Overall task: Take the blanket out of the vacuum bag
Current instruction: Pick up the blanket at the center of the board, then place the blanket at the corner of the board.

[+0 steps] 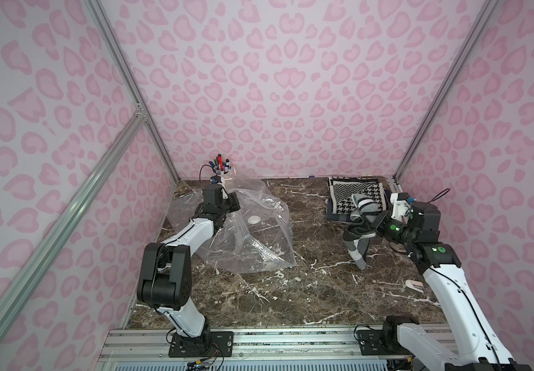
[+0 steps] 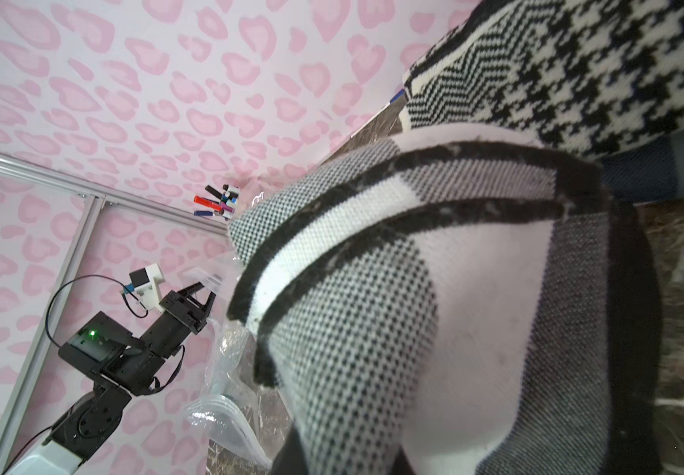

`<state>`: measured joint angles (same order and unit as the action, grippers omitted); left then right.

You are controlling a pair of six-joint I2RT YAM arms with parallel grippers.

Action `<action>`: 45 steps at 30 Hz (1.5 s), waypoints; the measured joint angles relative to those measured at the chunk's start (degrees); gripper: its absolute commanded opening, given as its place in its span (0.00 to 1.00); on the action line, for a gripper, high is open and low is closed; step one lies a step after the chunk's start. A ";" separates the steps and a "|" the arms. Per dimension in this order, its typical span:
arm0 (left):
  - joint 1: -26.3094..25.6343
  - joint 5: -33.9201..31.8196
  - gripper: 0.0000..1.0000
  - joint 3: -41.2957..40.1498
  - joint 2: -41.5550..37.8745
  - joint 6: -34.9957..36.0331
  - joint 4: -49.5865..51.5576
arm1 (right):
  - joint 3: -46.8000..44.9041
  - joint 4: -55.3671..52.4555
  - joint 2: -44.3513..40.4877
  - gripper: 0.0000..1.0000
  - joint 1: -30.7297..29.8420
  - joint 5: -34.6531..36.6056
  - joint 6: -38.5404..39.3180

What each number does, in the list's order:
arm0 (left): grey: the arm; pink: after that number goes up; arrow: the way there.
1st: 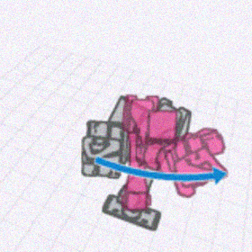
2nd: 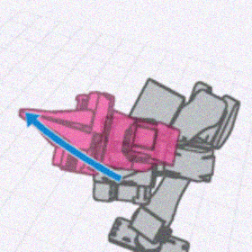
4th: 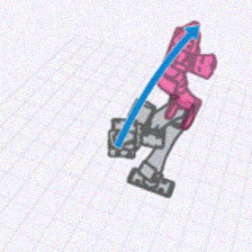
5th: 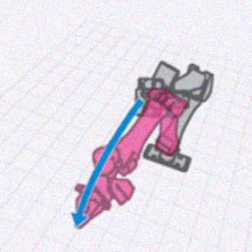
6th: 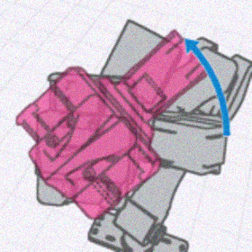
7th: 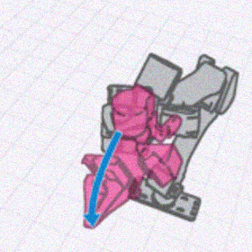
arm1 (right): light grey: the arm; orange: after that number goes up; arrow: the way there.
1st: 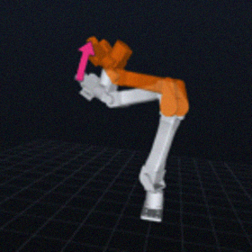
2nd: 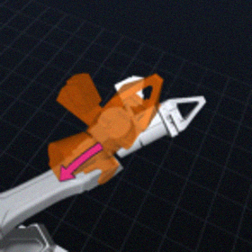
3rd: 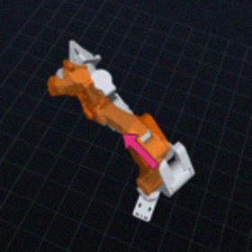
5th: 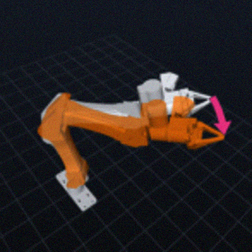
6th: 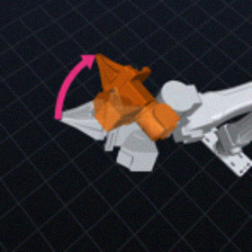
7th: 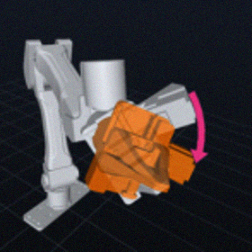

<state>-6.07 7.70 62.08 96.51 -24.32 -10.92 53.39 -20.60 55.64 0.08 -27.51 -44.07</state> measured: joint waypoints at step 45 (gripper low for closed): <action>-2.08 -0.57 0.04 3.80 1.66 0.28 2.10 | 29.05 5.55 30.80 0.00 19.06 3.56 7.72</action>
<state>-8.14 7.14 65.89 98.17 -24.03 -8.82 82.43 -15.05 86.43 19.14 -23.94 -36.36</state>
